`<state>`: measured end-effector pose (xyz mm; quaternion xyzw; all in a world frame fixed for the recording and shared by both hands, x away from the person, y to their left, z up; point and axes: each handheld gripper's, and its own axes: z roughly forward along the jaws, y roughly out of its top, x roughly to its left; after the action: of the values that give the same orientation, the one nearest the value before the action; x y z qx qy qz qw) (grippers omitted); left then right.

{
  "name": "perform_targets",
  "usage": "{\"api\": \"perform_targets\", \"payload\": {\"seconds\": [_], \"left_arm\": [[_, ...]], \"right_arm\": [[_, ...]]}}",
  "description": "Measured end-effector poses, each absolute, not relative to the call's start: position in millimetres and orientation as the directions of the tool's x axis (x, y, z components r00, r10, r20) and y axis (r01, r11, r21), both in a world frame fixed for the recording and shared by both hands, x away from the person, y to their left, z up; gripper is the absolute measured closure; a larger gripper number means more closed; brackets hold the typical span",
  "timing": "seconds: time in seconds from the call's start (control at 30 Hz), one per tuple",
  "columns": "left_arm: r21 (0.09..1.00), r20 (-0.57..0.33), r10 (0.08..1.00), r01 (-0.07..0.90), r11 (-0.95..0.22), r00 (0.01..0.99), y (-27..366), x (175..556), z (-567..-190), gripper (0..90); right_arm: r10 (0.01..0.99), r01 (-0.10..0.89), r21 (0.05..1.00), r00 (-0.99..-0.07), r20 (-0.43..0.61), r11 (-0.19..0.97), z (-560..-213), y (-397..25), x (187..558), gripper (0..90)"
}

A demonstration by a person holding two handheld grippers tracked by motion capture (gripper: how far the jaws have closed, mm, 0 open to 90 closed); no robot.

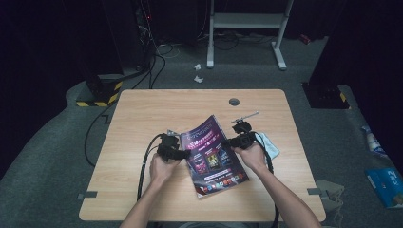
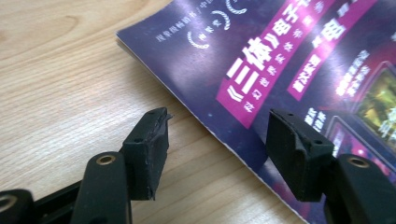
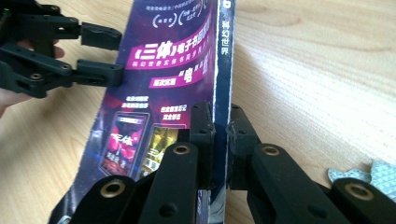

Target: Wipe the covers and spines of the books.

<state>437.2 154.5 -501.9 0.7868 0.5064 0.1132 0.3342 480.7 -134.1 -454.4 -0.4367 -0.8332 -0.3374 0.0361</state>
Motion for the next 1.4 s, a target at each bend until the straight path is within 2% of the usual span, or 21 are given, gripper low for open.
{"api": "perform_targets", "payload": {"seconds": [0.33, 0.4, 0.63, 0.83, 1.4], "left_arm": [[0.677, -0.132, 0.896, 0.698, -0.231, 0.425, 168, 431, -508, 34.8], [0.673, -0.093, 0.905, 0.696, -0.249, 0.414, 171, 431, -510, 35.2], [0.68, -0.055, 0.918, 0.688, -0.253, 0.392, 179, 428, -516, 35.2], [0.724, 0.008, 0.916, 0.63, -0.282, 0.4, 179, 420, -523, 34.3], [0.784, 0.009, 0.922, 0.57, -0.247, 0.387, 192, 405, -532, 31.3]], "right_arm": [[0.684, 0.72, 0.544, -0.654, 0.323, 0.432, -434, -129, 477, 83.8], [0.681, 0.714, 0.544, -0.66, 0.317, 0.44, -429, -128, 477, 83.8], [0.681, 0.702, 0.541, -0.672, 0.291, 0.463, -412, -129, 477, 83.8], [0.684, 0.693, 0.543, -0.678, 0.268, 0.475, -397, -134, 478, 83.8], [0.726, 0.683, 0.549, -0.662, 0.188, 0.481, -342, -148, 490, 83.9]]}}
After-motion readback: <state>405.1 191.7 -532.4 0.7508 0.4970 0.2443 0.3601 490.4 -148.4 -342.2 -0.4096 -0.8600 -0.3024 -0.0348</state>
